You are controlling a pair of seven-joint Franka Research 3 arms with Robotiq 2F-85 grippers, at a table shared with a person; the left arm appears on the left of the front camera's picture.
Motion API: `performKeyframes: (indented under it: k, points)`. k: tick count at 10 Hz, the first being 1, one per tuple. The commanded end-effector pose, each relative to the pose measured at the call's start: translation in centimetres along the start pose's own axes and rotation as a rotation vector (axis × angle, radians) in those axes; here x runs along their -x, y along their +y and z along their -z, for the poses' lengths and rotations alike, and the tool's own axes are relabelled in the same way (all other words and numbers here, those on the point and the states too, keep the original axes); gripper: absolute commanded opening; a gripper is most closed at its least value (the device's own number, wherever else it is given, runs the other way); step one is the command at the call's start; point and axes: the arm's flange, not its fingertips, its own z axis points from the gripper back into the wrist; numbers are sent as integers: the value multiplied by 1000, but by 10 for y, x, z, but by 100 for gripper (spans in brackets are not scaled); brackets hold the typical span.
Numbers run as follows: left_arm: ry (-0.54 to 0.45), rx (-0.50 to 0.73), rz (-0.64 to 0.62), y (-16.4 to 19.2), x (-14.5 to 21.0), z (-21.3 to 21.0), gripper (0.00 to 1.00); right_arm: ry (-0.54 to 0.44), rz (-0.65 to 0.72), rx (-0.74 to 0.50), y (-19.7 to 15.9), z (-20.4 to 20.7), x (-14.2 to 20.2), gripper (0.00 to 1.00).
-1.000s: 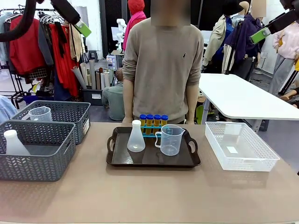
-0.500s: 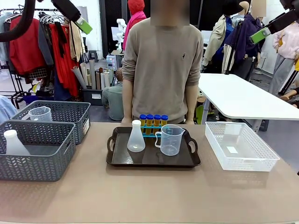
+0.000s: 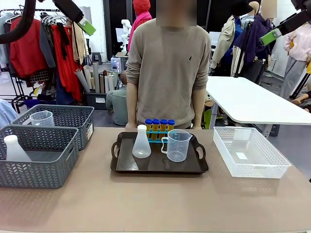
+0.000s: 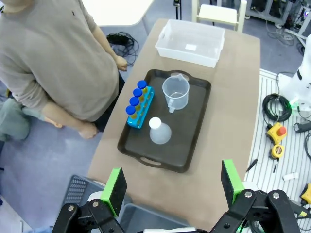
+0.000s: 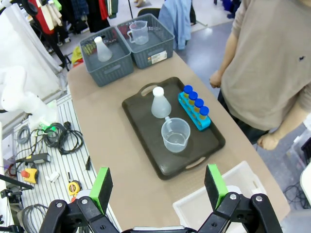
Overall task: Prepare the laboratory tools.
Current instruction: Pick up one Small flask and place it on the Handle tray.
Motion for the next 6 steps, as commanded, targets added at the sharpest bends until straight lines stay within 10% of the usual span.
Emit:
performKeyframes:
  k: [1, 6]
  points:
    - [-3, -3, 1, 0, -1, -2, 100, -10, 1, -5, 2, 0, -2, 100]
    - [-3, -3, 1, 0, -1, -2, 100, -10, 1, -5, 2, 0, -2, 100]
